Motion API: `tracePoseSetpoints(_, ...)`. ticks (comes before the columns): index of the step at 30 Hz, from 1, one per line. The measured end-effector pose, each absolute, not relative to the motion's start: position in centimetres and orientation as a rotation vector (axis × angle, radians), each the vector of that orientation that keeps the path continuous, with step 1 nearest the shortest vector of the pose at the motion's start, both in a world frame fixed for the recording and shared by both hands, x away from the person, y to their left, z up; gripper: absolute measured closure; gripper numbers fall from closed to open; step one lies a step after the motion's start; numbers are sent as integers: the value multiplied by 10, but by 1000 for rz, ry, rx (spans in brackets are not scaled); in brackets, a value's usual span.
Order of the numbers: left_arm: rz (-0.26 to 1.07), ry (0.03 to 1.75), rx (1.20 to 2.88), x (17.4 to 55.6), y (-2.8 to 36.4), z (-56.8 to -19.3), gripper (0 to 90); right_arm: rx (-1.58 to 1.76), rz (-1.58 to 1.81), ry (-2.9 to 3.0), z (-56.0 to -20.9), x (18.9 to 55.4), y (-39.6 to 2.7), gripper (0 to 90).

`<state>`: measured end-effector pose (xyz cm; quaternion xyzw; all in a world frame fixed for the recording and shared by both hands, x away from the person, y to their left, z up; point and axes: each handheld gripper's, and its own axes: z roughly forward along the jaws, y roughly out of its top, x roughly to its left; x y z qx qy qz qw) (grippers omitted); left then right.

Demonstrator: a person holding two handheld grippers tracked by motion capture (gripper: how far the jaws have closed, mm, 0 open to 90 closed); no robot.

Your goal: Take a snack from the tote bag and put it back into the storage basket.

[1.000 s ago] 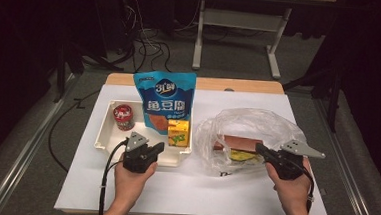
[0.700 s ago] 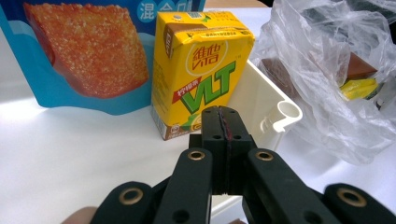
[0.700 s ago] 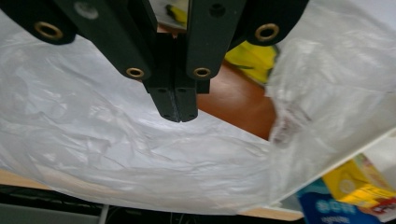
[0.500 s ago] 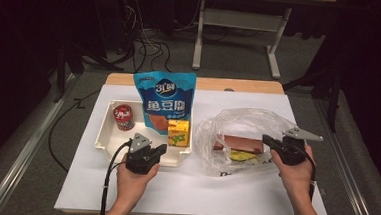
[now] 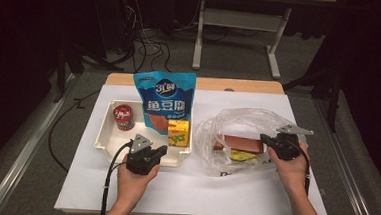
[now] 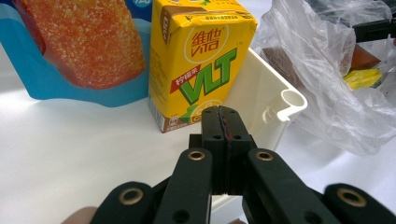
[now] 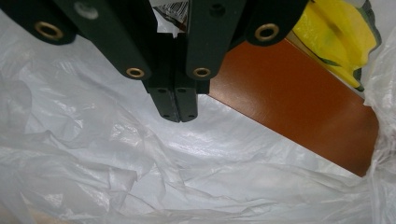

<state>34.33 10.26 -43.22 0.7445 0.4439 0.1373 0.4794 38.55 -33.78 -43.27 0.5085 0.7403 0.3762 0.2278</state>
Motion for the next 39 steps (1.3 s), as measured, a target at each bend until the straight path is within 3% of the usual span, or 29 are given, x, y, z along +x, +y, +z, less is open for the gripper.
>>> tracePoseSetpoints(27,334,1081,1807,344,105,-433,900,1423,1010,2038,-435,389,-340,900)
tracePoseSetpoints(32,329,1084,1793,344,107,-432,856,1408,1019,2056,-435,380,-342,900)
tracePoseSetpoints(39,315,1058,1767,343,107,-429,699,1394,1037,2069,-435,365,-342,900)
